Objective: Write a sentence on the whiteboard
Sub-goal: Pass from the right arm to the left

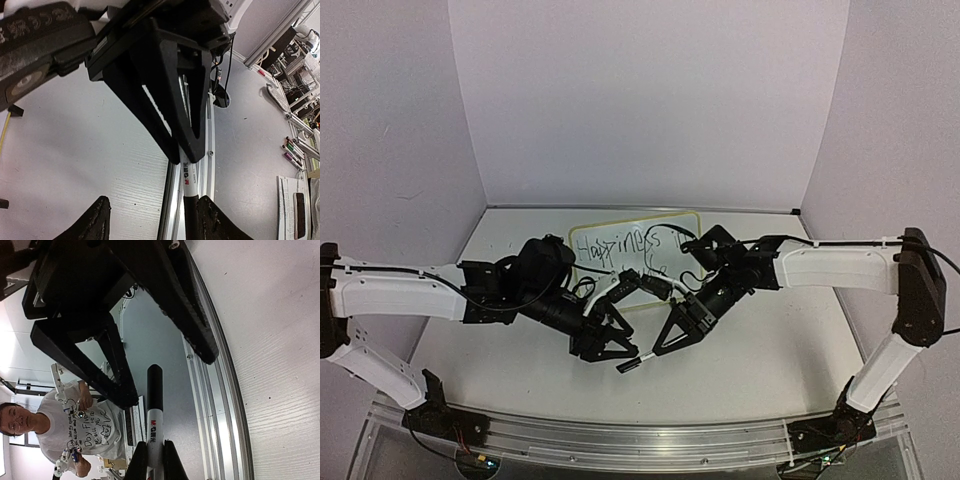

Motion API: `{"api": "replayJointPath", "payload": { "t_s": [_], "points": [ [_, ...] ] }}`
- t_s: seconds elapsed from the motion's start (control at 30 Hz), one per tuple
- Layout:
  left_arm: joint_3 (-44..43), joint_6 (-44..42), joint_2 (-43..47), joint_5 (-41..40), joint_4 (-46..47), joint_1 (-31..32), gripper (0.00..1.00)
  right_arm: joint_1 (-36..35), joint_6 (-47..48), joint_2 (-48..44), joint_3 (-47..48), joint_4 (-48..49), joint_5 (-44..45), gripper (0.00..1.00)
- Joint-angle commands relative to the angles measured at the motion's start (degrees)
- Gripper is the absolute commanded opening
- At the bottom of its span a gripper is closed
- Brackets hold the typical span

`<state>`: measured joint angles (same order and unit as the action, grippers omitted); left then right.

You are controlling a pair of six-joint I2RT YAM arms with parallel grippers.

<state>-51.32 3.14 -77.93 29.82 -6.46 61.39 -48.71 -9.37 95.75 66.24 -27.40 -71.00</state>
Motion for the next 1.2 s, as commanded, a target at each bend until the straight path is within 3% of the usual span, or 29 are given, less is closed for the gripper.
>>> {"api": "replayJointPath", "payload": {
  "t_s": [0.0,0.4,0.47,0.67,0.77,0.87,0.97,1.07,1.13,1.17],
  "points": [
    [-0.04,0.44,0.53,1.52,-1.79,-0.02,0.58,0.13,-0.21,-2.06,2.18,0.96,-0.01,0.00],
    [-2.17,0.99,-3.05,5.24,-2.33,2.20,0.54,0.20,0.05,-1.88,3.10,0.94,1.40,0.00],
    [-2.46,0.84,-3.37,5.23,-2.65,2.44,0.47,0.24,0.12,-1.98,3.11,0.95,1.65,0.00],
    [-2.82,1.19,-3.46,5.63,-2.64,2.52,0.08,0.69,0.33,-2.15,2.93,1.03,2.11,0.00],
    [-2.51,1.87,-3.35,5.75,-2.25,2.51,0.00,1.00,0.55,-2.43,2.79,1.03,2.86,0.00],
    [-1.81,2.84,-2.54,4.14,-1.79,2.51,0.00,1.71,0.74,-3.36,2.58,1.03,6.08,0.17],
    [-0.33,4.29,-1.16,-0.41,-1.11,2.28,0.00,4.30,-0.14,-5.87,1.36,1.45,13.83,0.46],
    [1.33,6.31,-0.20,-4.58,-1.59,0.41,0.00,9.14,-3.33,-9.77,-1.92,4.68,21.34,0.63],
    [2.87,8.06,0.59,-7.20,-1.61,-1.93,0.00,11.53,-5.24,-12.69,-4.47,6.85,26.94,0.91],
    [4.05,9.10,1.40,-8.52,-1.45,-3.43,0.00,12.74,-5.89,-14.08,-5.53,7.35,30.29,0.97]
  ]
}}
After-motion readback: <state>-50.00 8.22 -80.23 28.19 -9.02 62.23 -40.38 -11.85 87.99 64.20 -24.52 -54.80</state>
